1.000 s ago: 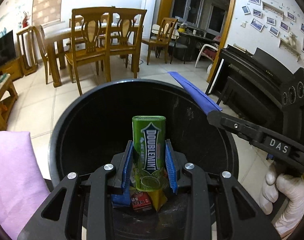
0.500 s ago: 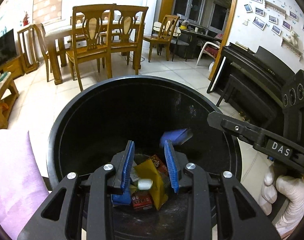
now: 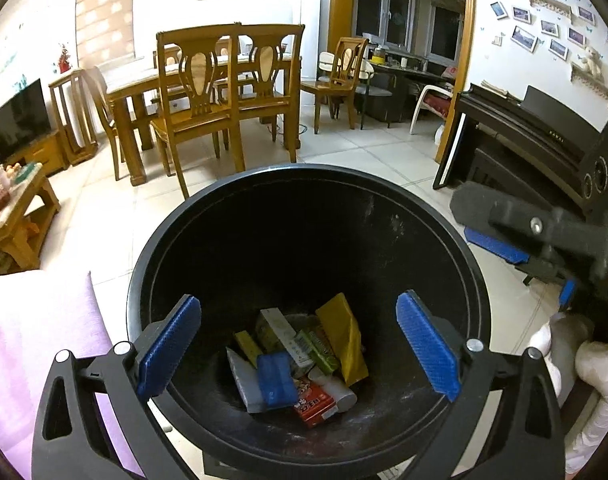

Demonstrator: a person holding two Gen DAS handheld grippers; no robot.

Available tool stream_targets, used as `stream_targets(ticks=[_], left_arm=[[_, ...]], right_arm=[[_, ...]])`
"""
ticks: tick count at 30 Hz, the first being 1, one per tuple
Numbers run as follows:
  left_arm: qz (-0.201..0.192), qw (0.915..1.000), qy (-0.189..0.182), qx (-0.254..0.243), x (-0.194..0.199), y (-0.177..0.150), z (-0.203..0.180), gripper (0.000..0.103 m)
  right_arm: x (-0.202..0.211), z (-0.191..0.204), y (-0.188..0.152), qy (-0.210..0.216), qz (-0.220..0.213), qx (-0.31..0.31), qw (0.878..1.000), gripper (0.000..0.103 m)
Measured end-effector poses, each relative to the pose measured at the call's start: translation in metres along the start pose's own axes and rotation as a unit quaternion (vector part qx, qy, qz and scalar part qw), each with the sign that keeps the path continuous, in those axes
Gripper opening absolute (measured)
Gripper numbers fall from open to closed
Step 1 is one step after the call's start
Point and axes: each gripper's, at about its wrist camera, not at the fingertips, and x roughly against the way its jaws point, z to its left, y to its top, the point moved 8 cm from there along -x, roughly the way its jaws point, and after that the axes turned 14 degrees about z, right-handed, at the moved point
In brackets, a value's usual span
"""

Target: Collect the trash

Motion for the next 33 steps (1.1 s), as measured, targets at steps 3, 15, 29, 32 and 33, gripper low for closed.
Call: stream_targets(ticks=[3, 15, 29, 32, 33], left_arm=[[0.003, 1.0, 0.003, -0.004, 0.002, -0.001, -0.003, 0.098], [-0.039, 0.999, 0.005, -0.021, 0.027, -0.007, -0.013, 0.098], [-0.105, 0.9903, 0.061, 0.066, 0.103, -0.047, 0.051, 0.098], [-0.12, 0.9819, 0.104, 0.103, 0.13, -0.069, 0.085, 0.098], [-0.124, 0.9782, 0.118, 0.118, 0.139, -0.077, 0.096, 0.098]], right_arm=[[-0.003, -0.007, 0.0, -0.009, 0.008, -0.026, 1.0, 0.098], [-0.009, 0.013, -0.011, -0.003, 0.013, -0.02, 1.0, 0.098], [-0.009, 0.069, -0.022, 0.012, -0.001, 0.003, 1.0, 0.098], [-0.027, 0.108, -0.034, 0.03, 0.019, 0.036, 0.999, 0.098], [-0.035, 0.126, -0.041, 0.038, 0.029, 0.05, 0.998, 0.098]])
